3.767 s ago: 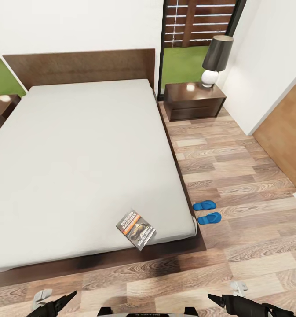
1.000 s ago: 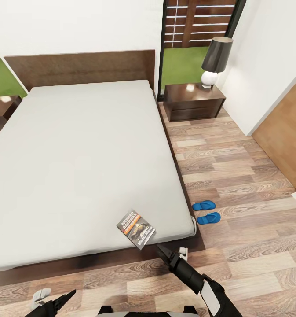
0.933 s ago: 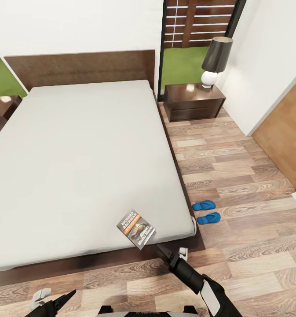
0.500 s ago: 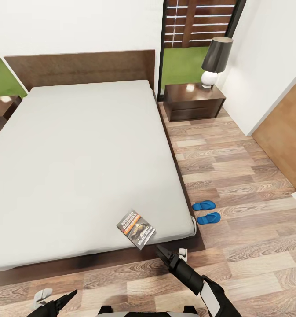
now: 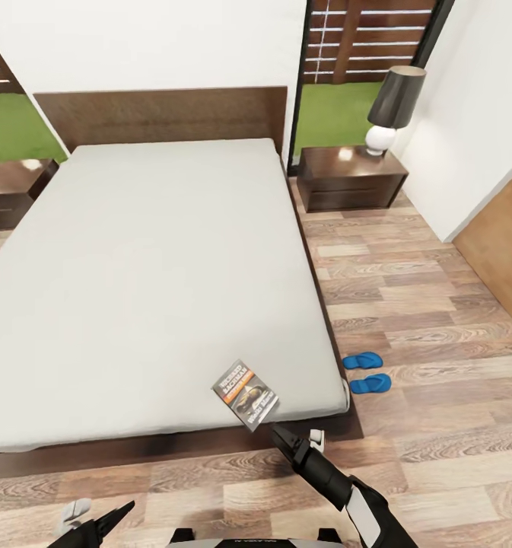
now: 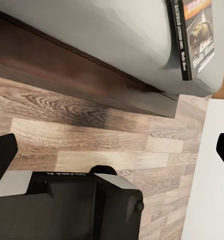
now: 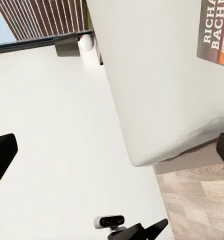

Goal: In the bedroom, move the book from the bed onto either nightstand, and place the two sandals side by side next to the bed.

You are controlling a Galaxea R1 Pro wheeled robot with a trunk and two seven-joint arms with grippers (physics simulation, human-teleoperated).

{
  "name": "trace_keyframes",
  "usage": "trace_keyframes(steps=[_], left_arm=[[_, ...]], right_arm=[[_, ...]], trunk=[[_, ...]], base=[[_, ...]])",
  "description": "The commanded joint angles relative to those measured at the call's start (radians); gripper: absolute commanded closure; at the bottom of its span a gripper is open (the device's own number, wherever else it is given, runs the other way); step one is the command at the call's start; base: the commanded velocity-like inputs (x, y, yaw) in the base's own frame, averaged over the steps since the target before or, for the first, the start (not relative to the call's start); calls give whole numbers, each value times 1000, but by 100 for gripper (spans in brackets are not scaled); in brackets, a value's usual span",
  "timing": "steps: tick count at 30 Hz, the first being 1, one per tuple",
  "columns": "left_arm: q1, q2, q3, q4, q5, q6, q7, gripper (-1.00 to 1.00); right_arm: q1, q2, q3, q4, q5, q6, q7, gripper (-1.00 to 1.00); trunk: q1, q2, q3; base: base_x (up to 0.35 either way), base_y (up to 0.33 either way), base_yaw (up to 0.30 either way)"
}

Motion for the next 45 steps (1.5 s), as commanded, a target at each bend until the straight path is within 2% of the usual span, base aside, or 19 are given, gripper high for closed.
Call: trace_keyframes(steps=[1,21,38,45], left_arm=[[-1,0,0,0,5,11,-4,-100],[-1,0,0,0,5,11,-3,-100],[-1,0,0,0,5,13,-3,-100],[-1,0,1,0,6,13,-4,-100]], right_arm=[[0,1,-5,-1,0,10,4,-100],[0,1,-5,0,0,10,5,-100],[0,1,-7,0,0,10,6,-100],[0,1,-7,0,0,10,6,-100]], trunk=[[0,-1,-1],[0,-1,-1],[65,-120,-54],[65,-120,-54]], base=[[0,0,190],[0,0,94],[0,0,0],[0,0,0]])
